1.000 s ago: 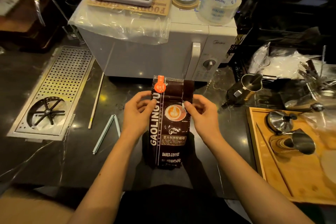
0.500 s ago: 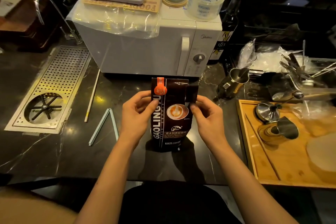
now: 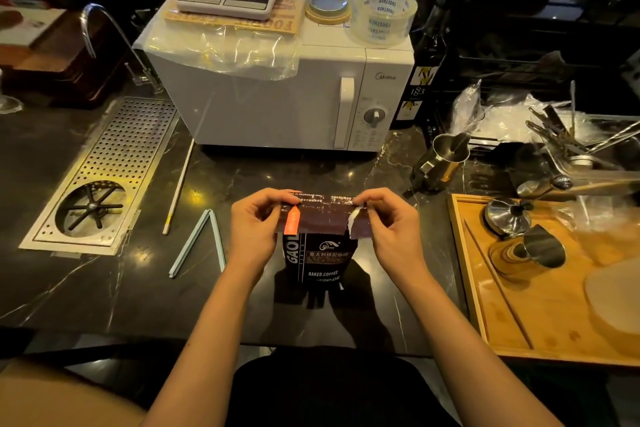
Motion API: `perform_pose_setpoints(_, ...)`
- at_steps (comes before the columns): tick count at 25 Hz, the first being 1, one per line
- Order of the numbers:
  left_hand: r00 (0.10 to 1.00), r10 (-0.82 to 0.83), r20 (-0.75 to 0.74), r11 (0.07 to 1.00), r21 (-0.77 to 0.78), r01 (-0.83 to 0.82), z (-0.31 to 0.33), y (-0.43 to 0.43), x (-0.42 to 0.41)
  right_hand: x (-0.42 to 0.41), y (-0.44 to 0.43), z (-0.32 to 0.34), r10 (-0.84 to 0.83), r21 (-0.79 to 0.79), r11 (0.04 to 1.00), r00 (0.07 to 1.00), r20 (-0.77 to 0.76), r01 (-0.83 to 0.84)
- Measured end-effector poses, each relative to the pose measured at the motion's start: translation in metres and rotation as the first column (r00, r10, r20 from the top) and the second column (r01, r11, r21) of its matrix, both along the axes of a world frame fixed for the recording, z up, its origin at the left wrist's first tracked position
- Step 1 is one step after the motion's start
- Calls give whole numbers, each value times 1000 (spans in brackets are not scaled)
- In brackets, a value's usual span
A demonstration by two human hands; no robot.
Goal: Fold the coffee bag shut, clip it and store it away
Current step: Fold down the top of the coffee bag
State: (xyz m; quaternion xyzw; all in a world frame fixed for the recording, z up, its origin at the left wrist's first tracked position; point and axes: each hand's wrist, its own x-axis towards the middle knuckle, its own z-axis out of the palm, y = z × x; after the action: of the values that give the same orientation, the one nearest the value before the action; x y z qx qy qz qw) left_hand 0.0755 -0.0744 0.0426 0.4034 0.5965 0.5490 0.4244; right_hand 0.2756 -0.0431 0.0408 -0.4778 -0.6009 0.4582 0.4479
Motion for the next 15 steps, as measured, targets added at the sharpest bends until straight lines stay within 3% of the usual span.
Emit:
perform_pose_setpoints(9,996,-45,-81,999,-29,43,12,1,-6,-1,5,1,-13,17,1000,1000,1,13)
perform_pose_setpoints(15,995,-84,-49,996,-10,83,14,0,-9,2,3,7,5,-20,1000,1000,-18,-5)
